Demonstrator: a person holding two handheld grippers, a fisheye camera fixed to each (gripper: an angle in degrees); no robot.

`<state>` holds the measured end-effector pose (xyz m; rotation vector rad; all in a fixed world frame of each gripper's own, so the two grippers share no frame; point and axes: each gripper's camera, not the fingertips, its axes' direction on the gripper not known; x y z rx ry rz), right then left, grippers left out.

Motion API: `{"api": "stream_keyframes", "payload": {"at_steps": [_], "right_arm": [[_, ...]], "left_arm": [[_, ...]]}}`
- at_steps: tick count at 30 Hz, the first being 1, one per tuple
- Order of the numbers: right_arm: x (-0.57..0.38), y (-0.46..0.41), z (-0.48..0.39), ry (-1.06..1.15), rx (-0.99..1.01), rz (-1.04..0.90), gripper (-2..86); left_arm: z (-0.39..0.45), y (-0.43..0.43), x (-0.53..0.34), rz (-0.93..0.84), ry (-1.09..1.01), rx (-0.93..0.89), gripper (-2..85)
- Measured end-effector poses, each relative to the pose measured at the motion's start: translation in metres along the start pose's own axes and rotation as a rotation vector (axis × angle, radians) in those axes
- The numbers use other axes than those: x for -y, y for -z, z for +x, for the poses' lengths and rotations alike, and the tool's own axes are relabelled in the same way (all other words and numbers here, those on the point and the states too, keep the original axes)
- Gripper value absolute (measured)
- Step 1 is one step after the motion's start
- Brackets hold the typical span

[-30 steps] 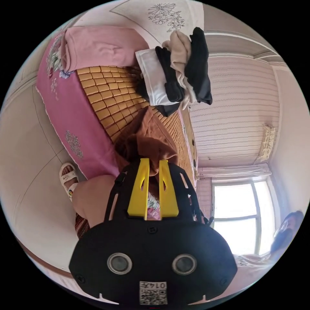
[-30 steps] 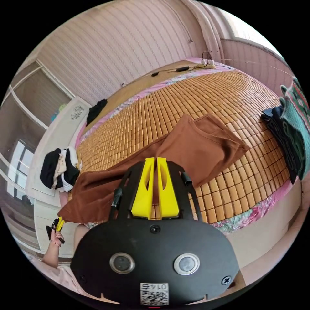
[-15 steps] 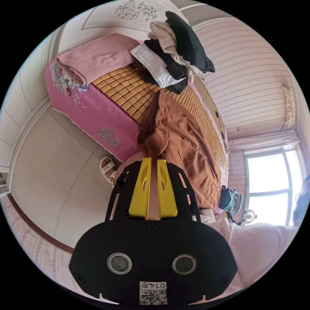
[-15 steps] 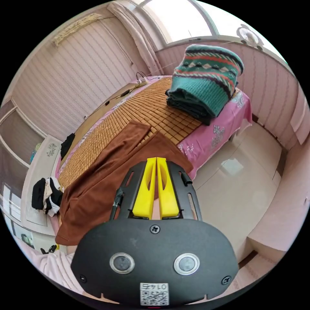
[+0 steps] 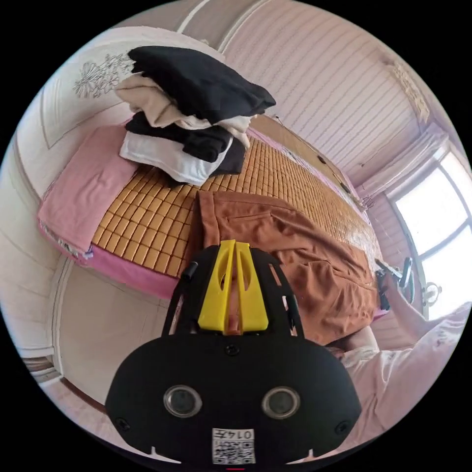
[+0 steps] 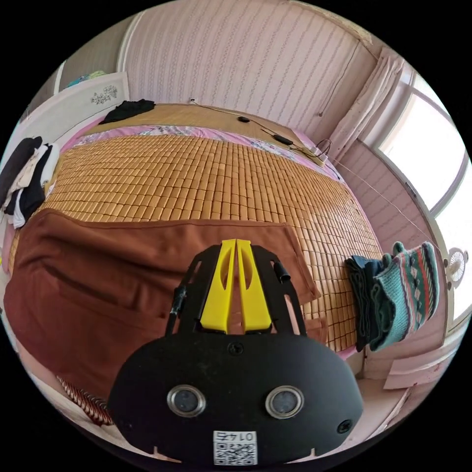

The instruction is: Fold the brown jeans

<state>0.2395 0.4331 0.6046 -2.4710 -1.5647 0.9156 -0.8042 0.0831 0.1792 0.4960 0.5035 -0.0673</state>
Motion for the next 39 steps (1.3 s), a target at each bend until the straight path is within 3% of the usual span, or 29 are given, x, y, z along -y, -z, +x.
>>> {"api": "stream_keyframes", "payload": {"at_steps": [3, 5, 10, 11, 18, 22, 30, 39], "right_arm": [[0.029, -0.028, -0.010, 0.043, 0.030, -0.022, 0.1], [0.047, -0.058, -0.018, 0.094, 0.020, -0.134, 0.4], [0.059, -0.124, -0.015, 0.051, -0.027, -0.319, -0.6], [0.061, -0.124, -0.012, 0.041, -0.038, -0.256, -0.5], [0.083, -0.154, 0.017, -0.056, 0.048, -0.237, -0.3], [0.100, -0.175, 0.020, -0.030, -0.036, -0.237, -0.3], [0.127, -0.203, 0.039, -0.101, -0.032, -0.187, -0.3], [0.166, -0.234, 0.037, -0.142, -0.041, -0.190, -0.4]], "left_arm": [[0.046, -0.063, 0.030, -0.039, -0.169, 0.140, -1.0], [0.076, -0.116, 0.049, -0.108, -0.283, 0.244, -1.0], [0.072, -0.225, 0.065, -0.306, -0.216, 0.261, -0.7], [0.073, -0.231, 0.066, -0.227, -0.209, 0.245, -0.8], [0.103, -0.290, 0.067, -0.221, -0.327, 0.283, -1.0], [0.123, -0.330, 0.085, -0.192, -0.345, 0.271, -1.0], [0.163, -0.417, 0.131, -0.223, -0.435, 0.392, -1.0], [0.168, -0.466, 0.161, -0.218, -0.485, 0.413, -1.0]]}}
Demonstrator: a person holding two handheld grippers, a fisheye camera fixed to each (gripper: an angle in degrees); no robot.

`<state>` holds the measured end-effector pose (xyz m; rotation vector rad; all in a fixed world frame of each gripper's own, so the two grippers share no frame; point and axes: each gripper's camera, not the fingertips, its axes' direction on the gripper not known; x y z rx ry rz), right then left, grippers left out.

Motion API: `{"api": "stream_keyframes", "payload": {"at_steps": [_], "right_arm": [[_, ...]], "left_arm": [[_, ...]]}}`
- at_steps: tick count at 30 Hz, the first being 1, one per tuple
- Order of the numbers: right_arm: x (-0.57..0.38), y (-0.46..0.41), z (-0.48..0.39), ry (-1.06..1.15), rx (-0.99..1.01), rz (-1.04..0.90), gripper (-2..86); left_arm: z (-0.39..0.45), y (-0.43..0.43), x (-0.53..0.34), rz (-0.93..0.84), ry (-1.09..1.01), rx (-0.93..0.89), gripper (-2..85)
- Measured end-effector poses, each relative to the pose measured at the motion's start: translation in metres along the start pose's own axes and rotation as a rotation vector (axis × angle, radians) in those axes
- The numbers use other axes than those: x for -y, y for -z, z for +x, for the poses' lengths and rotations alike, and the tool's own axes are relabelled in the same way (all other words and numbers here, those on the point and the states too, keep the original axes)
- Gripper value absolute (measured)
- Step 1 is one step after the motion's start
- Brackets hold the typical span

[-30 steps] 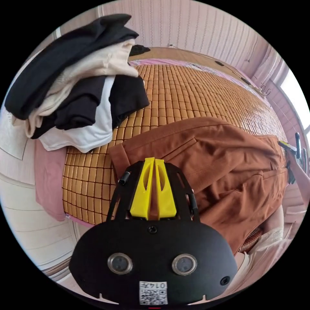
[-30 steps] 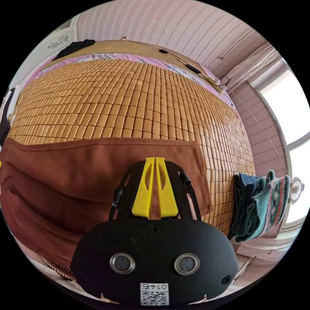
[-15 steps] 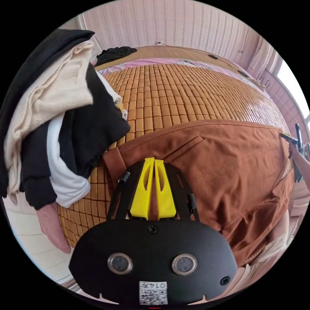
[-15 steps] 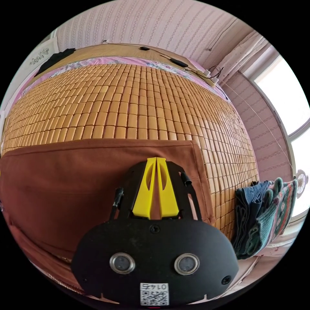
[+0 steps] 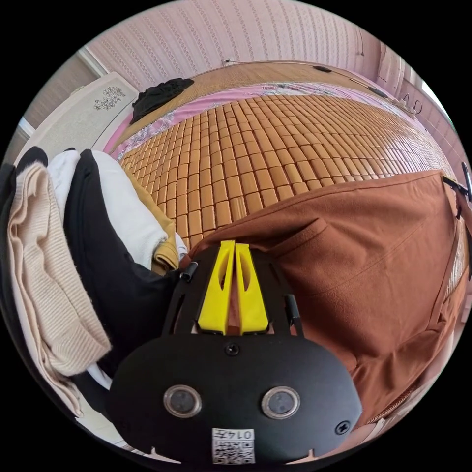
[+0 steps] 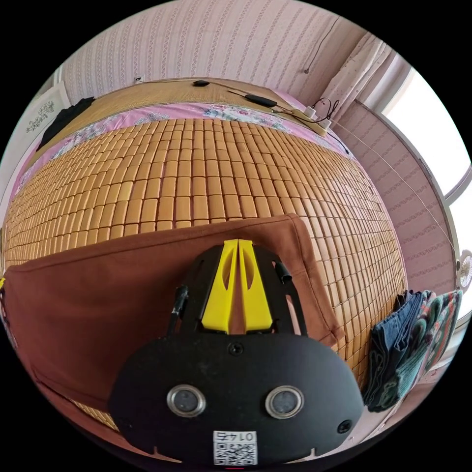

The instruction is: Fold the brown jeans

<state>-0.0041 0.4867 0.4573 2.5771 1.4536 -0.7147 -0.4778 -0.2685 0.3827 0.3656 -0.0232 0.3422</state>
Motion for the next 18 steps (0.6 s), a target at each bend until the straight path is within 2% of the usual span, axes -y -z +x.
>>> {"api": "stream_keyframes", "payload": {"at_steps": [4, 6, 9, 11, 12, 14, 16, 18], "right_arm": [[-0.009, 0.010, 0.011, -0.072, 0.091, -0.015, -0.7], [-0.036, 0.040, 0.017, -0.076, 0.139, 0.091, -0.8], [-0.108, 0.097, 0.023, 0.082, 0.225, 0.193, -0.9], [-0.179, 0.126, 0.042, 0.134, 0.088, 0.175, -0.9], [-0.196, 0.130, 0.050, 0.112, 0.037, 0.164, -0.9], [-0.263, 0.142, 0.080, -0.007, -0.117, 0.072, -0.9], [-0.304, 0.145, 0.088, -0.050, -0.108, -0.007, -0.9], [-0.332, 0.144, 0.083, -0.033, -0.074, -0.040, -0.9]], "left_arm": [[0.003, -0.007, -0.005, 0.003, 0.029, 0.014, -1.0], [0.010, -0.006, -0.007, -0.003, -0.009, 0.049, -1.0], [0.019, 0.019, -0.024, 0.087, -0.094, 0.049, -0.9], [0.017, 0.058, -0.052, 0.203, -0.067, -0.010, -1.0], [0.017, 0.070, -0.062, 0.241, -0.058, -0.043, -1.0], [0.021, 0.120, -0.108, 0.373, -0.015, -0.218, -1.0], [0.035, 0.143, -0.144, 0.405, -0.014, -0.316, -1.0], [0.060, 0.148, -0.178, 0.362, -0.033, -0.346, -1.0]]}}
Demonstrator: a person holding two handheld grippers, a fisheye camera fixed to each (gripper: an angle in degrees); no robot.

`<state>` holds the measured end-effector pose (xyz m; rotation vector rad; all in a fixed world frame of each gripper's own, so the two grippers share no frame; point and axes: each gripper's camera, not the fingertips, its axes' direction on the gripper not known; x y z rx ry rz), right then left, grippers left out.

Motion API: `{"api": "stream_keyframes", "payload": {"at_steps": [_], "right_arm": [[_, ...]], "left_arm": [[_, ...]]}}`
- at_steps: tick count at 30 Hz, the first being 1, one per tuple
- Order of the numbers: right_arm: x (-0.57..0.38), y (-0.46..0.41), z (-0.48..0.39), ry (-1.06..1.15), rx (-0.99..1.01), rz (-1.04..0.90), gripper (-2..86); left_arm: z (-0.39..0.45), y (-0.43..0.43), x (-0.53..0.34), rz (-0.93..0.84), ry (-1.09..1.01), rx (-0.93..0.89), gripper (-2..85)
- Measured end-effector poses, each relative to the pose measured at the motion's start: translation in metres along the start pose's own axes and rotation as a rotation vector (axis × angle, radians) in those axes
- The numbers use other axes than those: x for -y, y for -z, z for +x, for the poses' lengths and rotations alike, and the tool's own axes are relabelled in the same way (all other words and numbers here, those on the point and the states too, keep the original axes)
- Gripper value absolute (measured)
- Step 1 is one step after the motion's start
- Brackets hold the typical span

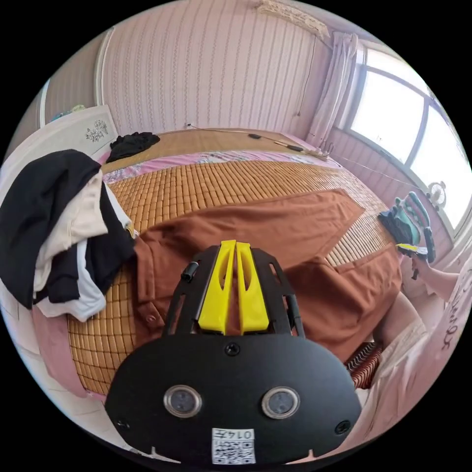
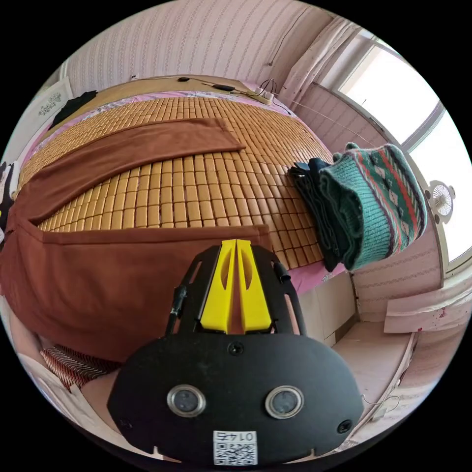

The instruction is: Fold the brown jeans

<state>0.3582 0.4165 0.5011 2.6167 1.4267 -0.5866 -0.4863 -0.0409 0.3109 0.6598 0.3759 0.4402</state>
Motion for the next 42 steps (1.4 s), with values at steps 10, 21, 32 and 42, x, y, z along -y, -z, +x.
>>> {"api": "stream_keyframes", "payload": {"at_steps": [10, 21, 32, 42], "right_arm": [[0.001, -0.048, -0.011, -0.079, 0.015, 0.032, -0.4], [0.049, -0.071, -0.017, -0.009, -0.020, 0.059, -0.3], [0.076, -0.086, -0.027, -0.063, -0.024, 0.027, -0.3], [0.008, -0.016, -0.075, 0.139, 0.149, 0.114, 0.1]], "left_arm": [[0.073, -0.058, -0.086, -0.283, 0.052, 0.033, -0.8], [0.054, -0.057, -0.058, -0.342, 0.005, 0.026, -1.0], [0.010, -0.017, -0.056, -0.350, 0.074, -0.093, -1.0], [-0.064, 0.095, -0.079, -0.207, 0.255, -0.062, -0.2]]}}
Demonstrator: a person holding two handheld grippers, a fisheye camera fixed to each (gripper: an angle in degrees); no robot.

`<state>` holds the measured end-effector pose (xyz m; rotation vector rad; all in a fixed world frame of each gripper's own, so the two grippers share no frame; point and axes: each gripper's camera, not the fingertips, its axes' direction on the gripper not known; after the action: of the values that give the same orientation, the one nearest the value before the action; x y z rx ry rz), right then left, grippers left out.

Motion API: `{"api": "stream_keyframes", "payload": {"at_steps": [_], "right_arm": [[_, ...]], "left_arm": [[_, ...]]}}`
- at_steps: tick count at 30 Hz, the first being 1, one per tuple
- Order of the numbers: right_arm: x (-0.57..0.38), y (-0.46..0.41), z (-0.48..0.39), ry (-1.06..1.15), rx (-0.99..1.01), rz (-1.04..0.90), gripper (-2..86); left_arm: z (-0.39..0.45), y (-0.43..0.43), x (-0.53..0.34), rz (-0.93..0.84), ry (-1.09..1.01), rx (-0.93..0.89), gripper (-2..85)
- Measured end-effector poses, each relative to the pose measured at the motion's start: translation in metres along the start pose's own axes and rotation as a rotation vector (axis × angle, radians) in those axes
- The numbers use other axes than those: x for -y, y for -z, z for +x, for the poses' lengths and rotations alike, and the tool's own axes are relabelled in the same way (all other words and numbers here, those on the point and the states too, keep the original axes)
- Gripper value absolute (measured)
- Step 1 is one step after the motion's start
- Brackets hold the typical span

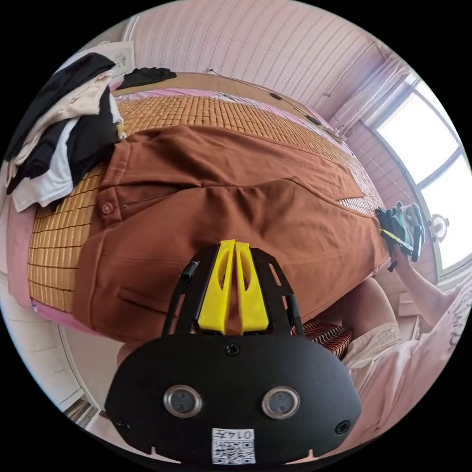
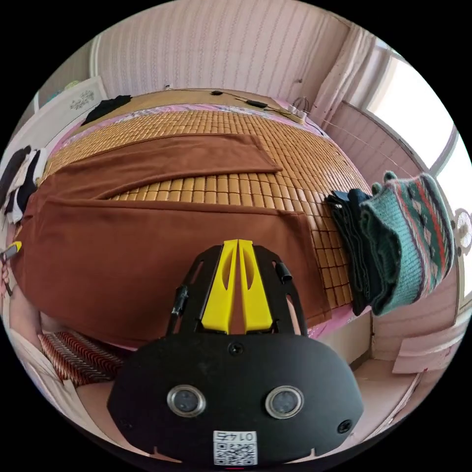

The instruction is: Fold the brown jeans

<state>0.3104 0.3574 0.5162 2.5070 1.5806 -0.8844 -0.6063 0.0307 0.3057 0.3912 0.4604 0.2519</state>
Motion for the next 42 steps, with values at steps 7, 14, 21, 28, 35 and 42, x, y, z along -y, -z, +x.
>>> {"api": "stream_keyframes", "payload": {"at_steps": [7, 14, 21, 28, 35, 42], "right_arm": [[0.093, 0.024, -0.198, 0.508, 0.157, 0.230, 5.1], [0.163, 0.058, -0.461, 0.941, 0.536, 0.331, 3.0], [0.179, 0.047, -0.641, 1.202, 0.406, 0.318, 8.4], [0.220, 0.013, -0.715, 1.018, 0.504, 0.046, 13.8], [0.228, 0.001, -0.721, 0.976, 0.504, -0.009, 8.0], [0.239, 0.019, -0.700, 0.992, 0.548, 0.036, 1.9]], "left_arm": [[-0.111, 0.109, -0.059, 0.111, 0.242, 0.139, 7.9], [-0.172, 0.156, -0.118, 0.213, 0.409, 0.109, 8.8], [-0.186, 0.192, -0.137, 0.315, 0.392, 0.046, 8.7], [-0.189, 0.213, -0.130, 0.317, 0.221, -0.096, 9.7], [-0.176, 0.233, -0.101, 0.357, 0.103, -0.111, 8.4], [-0.164, 0.210, -0.047, 0.295, -0.058, -0.020, 8.7]]}}
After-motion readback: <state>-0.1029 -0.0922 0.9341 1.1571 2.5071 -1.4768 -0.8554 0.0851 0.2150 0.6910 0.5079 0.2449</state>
